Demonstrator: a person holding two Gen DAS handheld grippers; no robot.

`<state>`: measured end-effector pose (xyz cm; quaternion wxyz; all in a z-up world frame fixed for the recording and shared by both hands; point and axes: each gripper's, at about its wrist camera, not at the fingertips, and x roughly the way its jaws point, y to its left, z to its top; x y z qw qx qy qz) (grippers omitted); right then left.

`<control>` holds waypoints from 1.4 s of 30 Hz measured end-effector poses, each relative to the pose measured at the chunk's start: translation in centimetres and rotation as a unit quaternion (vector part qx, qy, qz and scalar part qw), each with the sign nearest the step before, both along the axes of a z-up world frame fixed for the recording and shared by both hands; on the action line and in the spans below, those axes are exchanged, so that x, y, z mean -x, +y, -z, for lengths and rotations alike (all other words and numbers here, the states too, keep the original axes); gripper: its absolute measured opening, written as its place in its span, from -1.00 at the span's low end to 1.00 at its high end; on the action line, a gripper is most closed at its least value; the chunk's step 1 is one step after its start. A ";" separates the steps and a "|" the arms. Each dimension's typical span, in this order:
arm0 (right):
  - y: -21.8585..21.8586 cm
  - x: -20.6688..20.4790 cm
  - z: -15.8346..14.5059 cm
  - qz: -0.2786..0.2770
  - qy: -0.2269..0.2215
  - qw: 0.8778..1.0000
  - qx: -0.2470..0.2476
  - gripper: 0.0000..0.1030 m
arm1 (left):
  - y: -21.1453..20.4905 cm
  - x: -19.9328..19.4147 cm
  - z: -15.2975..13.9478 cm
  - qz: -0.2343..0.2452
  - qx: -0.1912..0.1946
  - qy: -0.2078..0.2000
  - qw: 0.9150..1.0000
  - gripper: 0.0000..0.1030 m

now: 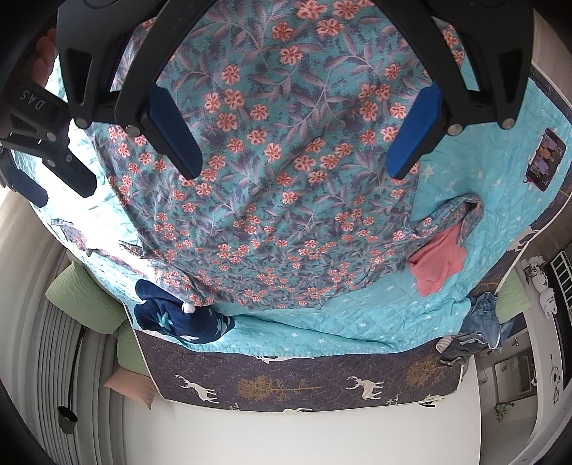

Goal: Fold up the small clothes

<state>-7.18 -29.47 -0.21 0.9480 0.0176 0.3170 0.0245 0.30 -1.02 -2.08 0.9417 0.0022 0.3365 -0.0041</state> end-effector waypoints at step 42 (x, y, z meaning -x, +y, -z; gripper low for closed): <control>0.3 -0.4 0.8 -0.010 0.021 0.999 -0.023 0.99 | 0.1 0.2 0.7 0.018 -0.001 0.008 1.000 0.99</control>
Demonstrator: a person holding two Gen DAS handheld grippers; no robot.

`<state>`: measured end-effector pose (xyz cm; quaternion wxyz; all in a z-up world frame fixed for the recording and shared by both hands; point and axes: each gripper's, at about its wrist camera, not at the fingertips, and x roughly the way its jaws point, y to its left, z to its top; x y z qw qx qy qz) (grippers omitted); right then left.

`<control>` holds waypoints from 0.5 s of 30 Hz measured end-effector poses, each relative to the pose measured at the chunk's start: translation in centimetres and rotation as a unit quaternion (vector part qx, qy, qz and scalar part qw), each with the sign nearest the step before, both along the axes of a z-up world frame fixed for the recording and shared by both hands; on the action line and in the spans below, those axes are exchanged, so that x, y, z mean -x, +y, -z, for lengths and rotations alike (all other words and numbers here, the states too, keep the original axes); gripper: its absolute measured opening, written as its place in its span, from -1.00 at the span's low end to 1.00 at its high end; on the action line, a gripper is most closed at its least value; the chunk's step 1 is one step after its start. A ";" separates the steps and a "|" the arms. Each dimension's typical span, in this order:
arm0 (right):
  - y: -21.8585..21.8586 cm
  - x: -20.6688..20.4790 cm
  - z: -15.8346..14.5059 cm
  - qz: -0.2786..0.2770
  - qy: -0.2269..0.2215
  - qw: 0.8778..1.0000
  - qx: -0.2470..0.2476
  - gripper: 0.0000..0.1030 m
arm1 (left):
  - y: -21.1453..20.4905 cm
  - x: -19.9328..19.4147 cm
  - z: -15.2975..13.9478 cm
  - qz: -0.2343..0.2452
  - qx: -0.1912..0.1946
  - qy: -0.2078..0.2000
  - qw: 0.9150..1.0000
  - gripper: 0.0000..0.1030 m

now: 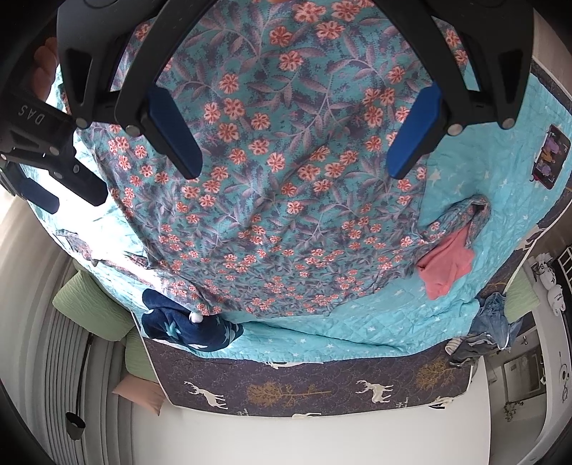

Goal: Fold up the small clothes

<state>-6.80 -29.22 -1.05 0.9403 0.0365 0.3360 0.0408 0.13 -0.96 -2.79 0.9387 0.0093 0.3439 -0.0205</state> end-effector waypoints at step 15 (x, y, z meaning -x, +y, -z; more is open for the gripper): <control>0.0 0.0 0.1 -0.002 0.002 1.000 0.001 0.99 | 0.0 0.0 0.2 0.005 0.004 0.002 1.000 0.99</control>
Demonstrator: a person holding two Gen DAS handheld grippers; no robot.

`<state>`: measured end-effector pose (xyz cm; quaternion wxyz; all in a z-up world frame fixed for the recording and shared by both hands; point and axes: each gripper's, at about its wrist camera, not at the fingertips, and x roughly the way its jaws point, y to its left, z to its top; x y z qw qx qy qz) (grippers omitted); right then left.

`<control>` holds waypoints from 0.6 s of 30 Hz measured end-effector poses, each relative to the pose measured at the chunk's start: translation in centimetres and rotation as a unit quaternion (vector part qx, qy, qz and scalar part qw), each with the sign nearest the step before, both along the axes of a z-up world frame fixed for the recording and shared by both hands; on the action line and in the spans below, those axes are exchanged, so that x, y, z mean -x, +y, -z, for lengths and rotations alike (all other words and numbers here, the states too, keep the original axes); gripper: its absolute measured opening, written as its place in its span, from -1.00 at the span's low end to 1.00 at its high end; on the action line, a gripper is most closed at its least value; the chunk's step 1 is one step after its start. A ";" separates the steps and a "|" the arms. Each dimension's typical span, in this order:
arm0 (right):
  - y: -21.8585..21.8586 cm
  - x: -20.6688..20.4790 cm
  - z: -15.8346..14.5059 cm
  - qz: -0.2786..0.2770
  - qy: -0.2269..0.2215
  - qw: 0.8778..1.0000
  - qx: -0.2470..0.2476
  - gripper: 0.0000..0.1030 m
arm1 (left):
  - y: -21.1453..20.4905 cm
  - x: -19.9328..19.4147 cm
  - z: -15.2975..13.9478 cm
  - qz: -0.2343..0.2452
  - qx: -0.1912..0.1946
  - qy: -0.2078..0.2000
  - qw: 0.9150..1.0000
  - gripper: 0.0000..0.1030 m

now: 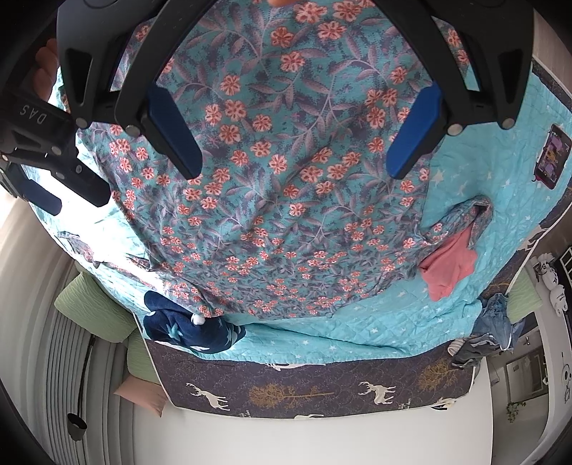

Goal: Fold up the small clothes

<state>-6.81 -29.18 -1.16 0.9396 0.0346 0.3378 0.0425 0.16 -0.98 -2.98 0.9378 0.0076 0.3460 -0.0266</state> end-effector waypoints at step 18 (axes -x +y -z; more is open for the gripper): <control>0.4 -0.2 -0.2 -0.007 0.000 1.000 -0.001 0.99 | 0.3 0.0 -0.1 0.001 0.003 0.003 1.000 0.99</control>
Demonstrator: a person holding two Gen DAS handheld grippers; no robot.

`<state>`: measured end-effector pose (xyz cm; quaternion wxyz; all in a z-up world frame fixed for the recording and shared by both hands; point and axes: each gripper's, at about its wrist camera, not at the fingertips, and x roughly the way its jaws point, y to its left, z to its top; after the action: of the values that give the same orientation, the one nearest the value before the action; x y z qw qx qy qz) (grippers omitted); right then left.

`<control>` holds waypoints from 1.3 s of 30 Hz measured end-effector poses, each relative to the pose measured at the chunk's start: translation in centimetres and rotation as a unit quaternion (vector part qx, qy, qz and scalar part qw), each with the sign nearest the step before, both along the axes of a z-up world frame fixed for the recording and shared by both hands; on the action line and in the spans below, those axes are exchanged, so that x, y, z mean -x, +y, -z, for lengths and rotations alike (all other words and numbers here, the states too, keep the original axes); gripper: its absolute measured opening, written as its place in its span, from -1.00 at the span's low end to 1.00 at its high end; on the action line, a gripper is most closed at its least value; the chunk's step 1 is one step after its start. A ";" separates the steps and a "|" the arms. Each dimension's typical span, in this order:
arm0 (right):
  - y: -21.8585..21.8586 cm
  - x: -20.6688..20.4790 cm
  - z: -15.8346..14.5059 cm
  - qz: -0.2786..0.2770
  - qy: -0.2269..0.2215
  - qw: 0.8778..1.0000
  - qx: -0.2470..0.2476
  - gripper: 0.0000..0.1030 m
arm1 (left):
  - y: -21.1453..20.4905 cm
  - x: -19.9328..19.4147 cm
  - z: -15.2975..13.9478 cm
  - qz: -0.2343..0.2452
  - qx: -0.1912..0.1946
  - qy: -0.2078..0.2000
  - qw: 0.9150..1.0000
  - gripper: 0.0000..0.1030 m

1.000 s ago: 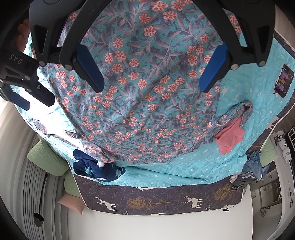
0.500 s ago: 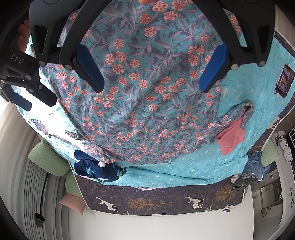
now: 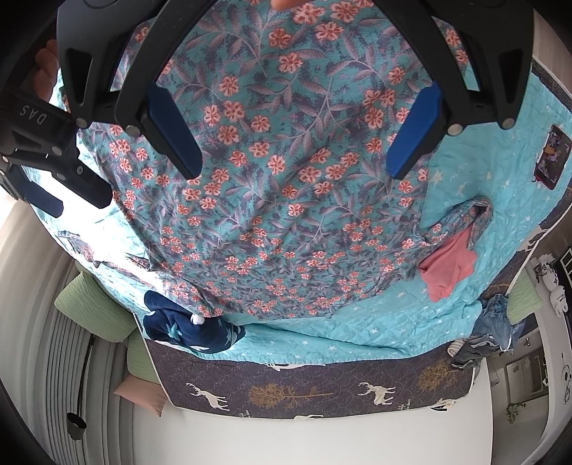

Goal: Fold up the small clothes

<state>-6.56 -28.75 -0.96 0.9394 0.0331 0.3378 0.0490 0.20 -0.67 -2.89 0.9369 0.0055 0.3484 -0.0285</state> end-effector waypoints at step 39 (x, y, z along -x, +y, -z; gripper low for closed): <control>3.9 -6.1 1.2 -0.046 0.021 0.998 0.030 0.99 | 23.7 -12.1 2.8 -0.266 -0.032 0.053 0.962 0.99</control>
<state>-0.44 -24.86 -2.12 0.9295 -0.0101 0.3596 0.0816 12.26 23.01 -5.73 0.8901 -0.0593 0.3874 0.2328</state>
